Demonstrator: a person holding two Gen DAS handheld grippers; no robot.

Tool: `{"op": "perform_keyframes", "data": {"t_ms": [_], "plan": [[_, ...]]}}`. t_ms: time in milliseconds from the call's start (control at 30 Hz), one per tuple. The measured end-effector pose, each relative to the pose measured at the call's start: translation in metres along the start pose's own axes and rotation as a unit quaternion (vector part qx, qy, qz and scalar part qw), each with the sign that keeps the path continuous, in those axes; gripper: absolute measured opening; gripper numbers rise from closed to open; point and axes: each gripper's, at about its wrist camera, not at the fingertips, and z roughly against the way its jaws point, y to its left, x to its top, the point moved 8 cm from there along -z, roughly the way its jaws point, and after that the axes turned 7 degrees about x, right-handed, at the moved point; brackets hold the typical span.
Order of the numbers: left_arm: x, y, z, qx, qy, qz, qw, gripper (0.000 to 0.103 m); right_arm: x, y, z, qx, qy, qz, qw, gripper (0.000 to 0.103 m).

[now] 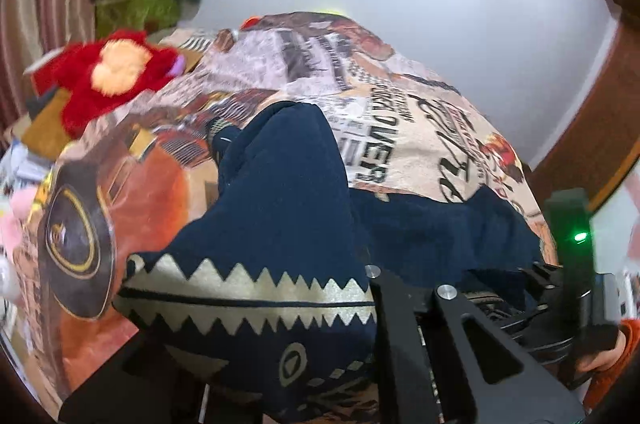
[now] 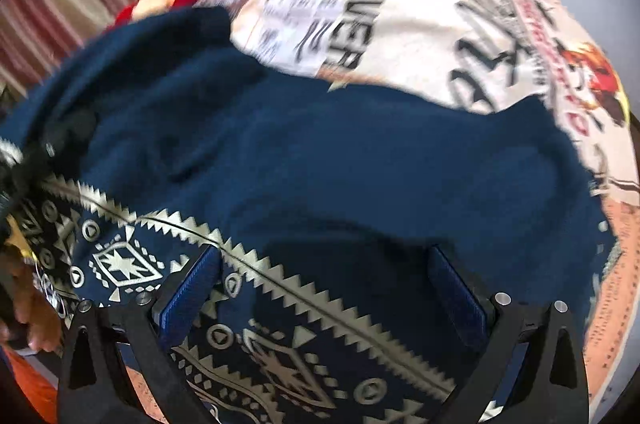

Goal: Fold large clothes
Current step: 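Grasp the patterned edge of the bundle with the left gripper and flip it over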

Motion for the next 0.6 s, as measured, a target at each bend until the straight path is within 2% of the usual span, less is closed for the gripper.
{"op": "perform_keyframes", "data": {"t_ms": [100,300,400,600], "plan": [[0.005,-0.021,0.005,-0.018,-0.008,-0.016,0.9997,0.009,-0.003,0.001,-0.004,-0.002,0.006,0.012,1.0,0.103],[0.023,-0.067,0.014,-0.05,-0.005,-0.035,0.9981,0.009,-0.012,-0.01,0.014,0.038,0.016,-0.015,0.999,0.103],[0.034,-0.092,0.02,-0.067,-0.006,-0.04,0.9969,0.009,-0.024,-0.026,0.041,0.054,-0.004,-0.042,0.998,0.103],[0.05,-0.163,0.037,-0.097,-0.024,-0.073,0.9923,0.009,-0.059,-0.074,0.118,0.038,-0.08,-0.095,0.992,0.103]]}}
